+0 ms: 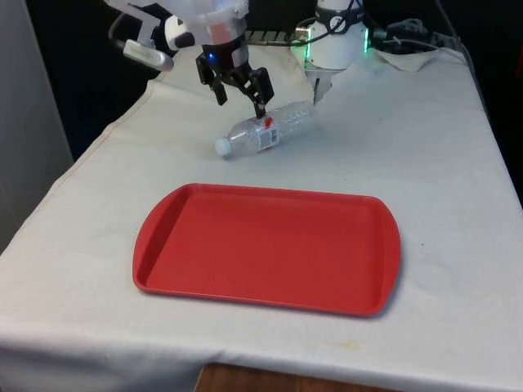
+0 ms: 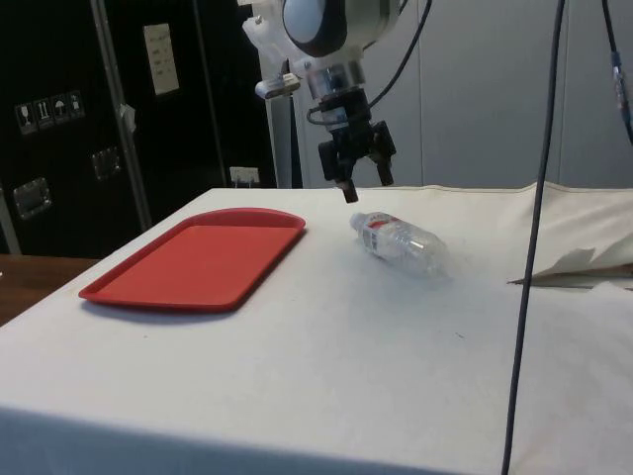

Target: Place the bottle upright on the tray.

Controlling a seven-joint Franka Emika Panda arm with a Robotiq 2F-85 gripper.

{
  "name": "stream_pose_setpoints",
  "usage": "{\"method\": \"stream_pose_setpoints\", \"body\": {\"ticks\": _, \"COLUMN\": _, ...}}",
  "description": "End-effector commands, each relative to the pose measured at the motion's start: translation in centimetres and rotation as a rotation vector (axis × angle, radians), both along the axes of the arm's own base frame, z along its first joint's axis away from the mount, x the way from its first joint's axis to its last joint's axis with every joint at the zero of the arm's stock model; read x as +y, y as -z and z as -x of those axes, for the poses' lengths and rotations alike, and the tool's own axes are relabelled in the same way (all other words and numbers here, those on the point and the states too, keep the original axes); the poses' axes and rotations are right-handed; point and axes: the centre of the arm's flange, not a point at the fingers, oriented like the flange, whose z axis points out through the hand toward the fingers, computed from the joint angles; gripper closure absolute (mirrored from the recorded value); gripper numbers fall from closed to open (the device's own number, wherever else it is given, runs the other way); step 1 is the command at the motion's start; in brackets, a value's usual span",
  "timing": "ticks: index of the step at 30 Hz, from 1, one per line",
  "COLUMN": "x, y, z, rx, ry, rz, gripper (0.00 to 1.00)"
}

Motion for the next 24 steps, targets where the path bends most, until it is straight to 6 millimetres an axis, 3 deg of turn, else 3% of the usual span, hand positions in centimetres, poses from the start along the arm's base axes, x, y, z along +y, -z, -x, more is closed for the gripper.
{"method": "stream_pose_setpoints", "body": {"ticks": 1, "x": -0.1, "y": 0.4, "z": -0.1, "rx": 0.009, "ry": 0.005, "rz": -0.017, "gripper": 0.00}}
{"method": "stream_pose_setpoints", "body": {"ticks": 24, "x": -0.8, "y": 2.8, "z": -0.5, "rx": 0.084, "ry": 0.077, "rz": -0.070, "gripper": 0.00}}
